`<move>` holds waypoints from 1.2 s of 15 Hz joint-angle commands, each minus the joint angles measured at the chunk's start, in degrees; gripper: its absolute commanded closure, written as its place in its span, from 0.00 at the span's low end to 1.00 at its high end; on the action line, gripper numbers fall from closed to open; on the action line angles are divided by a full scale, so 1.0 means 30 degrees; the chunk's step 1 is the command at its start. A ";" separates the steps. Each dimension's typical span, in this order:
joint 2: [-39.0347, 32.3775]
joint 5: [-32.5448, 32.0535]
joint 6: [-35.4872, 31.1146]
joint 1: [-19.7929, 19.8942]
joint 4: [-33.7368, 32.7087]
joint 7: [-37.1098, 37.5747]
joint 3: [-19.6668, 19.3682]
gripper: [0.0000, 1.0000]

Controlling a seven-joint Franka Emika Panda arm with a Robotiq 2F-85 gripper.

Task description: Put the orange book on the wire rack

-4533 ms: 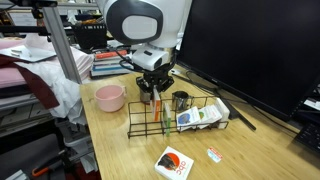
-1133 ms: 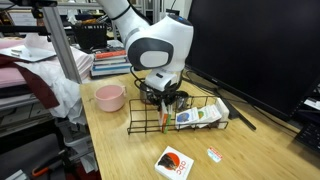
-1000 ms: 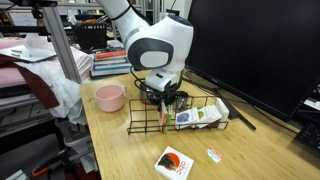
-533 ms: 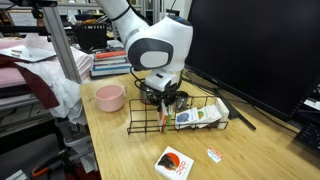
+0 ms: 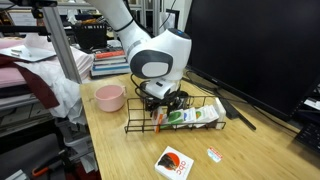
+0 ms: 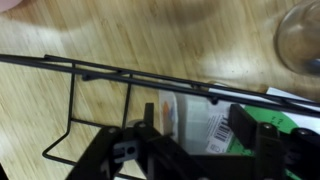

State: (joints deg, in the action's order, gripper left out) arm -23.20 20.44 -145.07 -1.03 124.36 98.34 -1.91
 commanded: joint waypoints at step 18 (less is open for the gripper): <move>0.9811 -0.2109 -0.3891 0.0235 0.6580 0.0654 -0.0309 0.00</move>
State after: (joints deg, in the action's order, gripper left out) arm 1.23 16.10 -154.66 -1.61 139.88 99.85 -3.88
